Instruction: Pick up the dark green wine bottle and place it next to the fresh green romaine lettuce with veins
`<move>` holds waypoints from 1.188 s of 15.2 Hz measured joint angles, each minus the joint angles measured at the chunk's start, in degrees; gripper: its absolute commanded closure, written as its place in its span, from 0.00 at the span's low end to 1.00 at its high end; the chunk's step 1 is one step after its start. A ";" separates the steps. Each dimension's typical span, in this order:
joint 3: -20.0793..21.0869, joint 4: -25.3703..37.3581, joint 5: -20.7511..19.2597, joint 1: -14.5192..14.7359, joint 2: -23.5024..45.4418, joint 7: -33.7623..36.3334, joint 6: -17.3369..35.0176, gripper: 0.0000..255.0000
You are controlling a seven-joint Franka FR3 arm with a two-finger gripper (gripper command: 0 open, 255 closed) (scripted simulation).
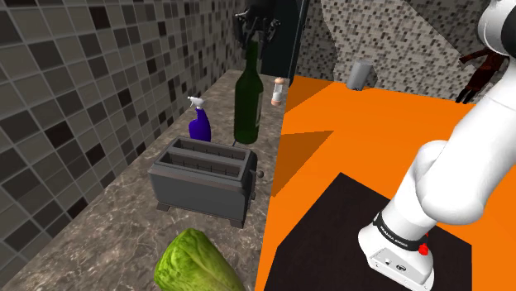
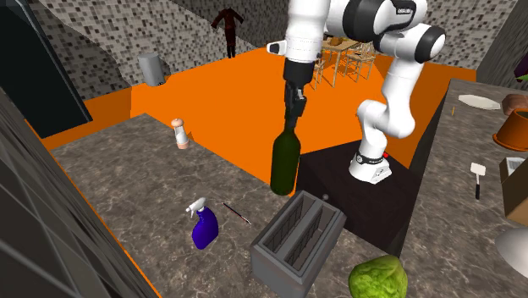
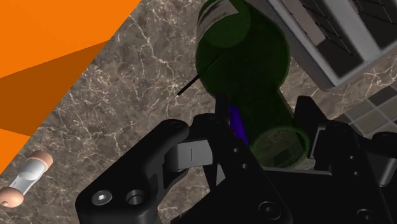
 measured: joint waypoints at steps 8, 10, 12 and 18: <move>5.62 -6.72 0.08 4.26 -6.20 9.94 0.77 1.00; 7.15 -8.09 0.34 5.33 -7.79 12.49 0.47 1.00; 8.89 -9.31 0.59 6.45 -8.74 15.28 0.77 1.00; 14.20 -9.63 1.26 9.57 -9.68 23.54 0.25 1.00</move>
